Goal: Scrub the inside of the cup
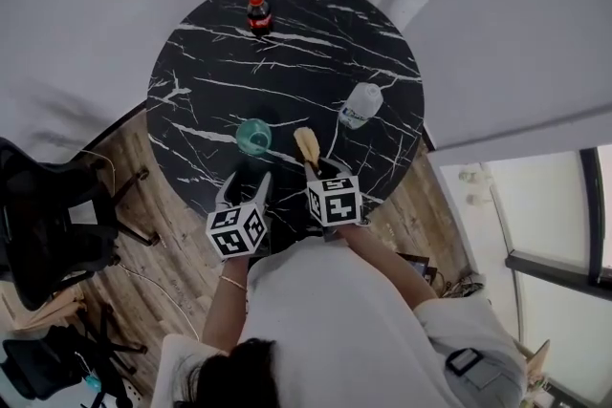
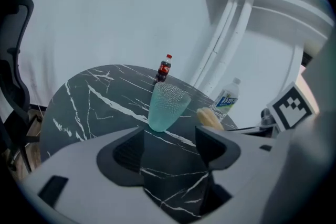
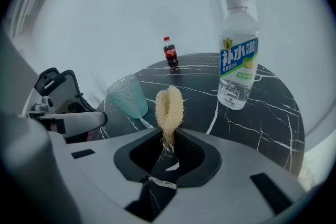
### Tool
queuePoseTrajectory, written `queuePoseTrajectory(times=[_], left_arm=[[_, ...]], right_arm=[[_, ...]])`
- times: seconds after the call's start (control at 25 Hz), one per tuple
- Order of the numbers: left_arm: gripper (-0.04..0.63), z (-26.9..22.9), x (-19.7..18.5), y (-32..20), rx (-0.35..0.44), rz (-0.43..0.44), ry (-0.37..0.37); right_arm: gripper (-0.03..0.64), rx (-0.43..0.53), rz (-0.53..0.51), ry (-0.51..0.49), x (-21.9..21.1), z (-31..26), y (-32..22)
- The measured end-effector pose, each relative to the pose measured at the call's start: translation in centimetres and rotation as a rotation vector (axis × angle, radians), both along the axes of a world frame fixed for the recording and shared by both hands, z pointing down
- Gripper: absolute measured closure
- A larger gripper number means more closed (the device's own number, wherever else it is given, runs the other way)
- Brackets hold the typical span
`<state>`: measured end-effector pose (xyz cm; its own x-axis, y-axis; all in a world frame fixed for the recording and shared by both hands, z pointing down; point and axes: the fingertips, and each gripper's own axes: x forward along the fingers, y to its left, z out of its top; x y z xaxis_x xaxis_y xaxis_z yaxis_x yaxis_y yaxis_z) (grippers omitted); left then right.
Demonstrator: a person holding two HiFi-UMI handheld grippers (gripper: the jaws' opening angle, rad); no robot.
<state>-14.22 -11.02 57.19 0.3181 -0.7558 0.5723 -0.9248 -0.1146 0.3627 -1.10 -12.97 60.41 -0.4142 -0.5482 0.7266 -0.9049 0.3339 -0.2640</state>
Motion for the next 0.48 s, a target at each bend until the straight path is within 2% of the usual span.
queuePoseTrajectory(times=[0.04,0.2,0.48], left_arm=[[0.290,0.3,0.1,-0.5,0.002,0.009,-0.015],[0.264,2.0,0.6,-2.3,-0.012,0.025,-0.057],[0.235,2.9,1.0,-5.4,-0.003,0.020,-0.109]], right_arm=[[0.534,0.001,0.006,0.004,0.3,0.0,0.0],[0.534,0.019,-0.019,0.082,1.7,0.2,0.6],[0.534,0.009,0.014,0.047,3.1,-0.1,1.2]])
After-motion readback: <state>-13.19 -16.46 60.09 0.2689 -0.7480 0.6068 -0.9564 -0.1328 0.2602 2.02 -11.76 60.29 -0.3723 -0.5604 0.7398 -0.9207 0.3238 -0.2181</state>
